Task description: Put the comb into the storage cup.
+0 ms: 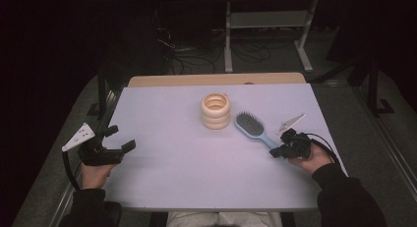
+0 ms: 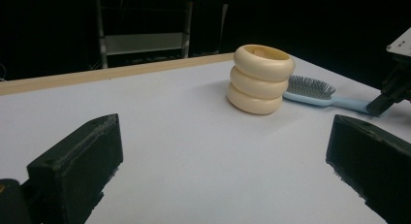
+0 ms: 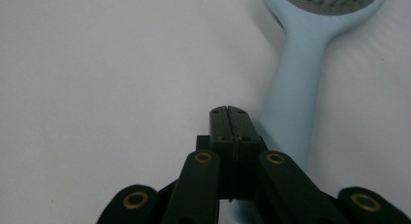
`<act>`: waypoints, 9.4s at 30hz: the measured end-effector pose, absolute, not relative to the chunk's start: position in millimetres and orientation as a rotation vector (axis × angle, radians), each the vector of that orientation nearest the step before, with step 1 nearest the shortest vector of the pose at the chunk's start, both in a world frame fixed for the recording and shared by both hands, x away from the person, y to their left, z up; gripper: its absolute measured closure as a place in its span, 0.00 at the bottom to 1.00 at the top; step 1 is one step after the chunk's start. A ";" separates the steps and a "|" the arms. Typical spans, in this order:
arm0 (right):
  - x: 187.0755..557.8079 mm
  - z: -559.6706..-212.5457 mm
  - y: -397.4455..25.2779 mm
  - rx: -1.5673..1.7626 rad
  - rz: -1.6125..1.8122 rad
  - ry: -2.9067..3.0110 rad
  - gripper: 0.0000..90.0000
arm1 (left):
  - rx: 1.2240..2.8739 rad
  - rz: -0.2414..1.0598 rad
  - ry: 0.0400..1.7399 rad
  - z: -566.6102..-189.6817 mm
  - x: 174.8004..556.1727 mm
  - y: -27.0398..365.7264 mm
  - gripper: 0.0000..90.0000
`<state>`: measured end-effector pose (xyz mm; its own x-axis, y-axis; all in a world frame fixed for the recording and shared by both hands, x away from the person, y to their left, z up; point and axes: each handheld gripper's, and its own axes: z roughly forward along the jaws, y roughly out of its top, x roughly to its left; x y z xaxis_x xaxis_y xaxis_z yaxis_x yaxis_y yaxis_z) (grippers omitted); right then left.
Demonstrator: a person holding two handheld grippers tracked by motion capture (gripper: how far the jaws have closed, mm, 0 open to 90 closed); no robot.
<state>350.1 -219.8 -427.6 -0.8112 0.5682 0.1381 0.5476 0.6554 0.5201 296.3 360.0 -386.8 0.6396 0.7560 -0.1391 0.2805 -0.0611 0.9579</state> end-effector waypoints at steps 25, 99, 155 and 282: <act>354.5 -428.1 -265.5 1.119 0.898 2.703 0.99 | 1.638 0.477 0.864 -386.8 296.8 359.8 0.00; 401.8 -348.6 -252.8 0.961 0.931 2.694 0.00 | 1.664 0.478 0.863 -388.2 296.5 356.6 0.00; 434.3 -415.2 -204.7 0.910 0.693 2.892 0.31 | 1.671 0.476 0.865 -388.6 297.2 356.7 0.00; 417.1 -272.8 -159.4 0.624 0.953 2.603 0.76 | 1.781 0.462 0.809 -339.4 331.8 321.1 0.00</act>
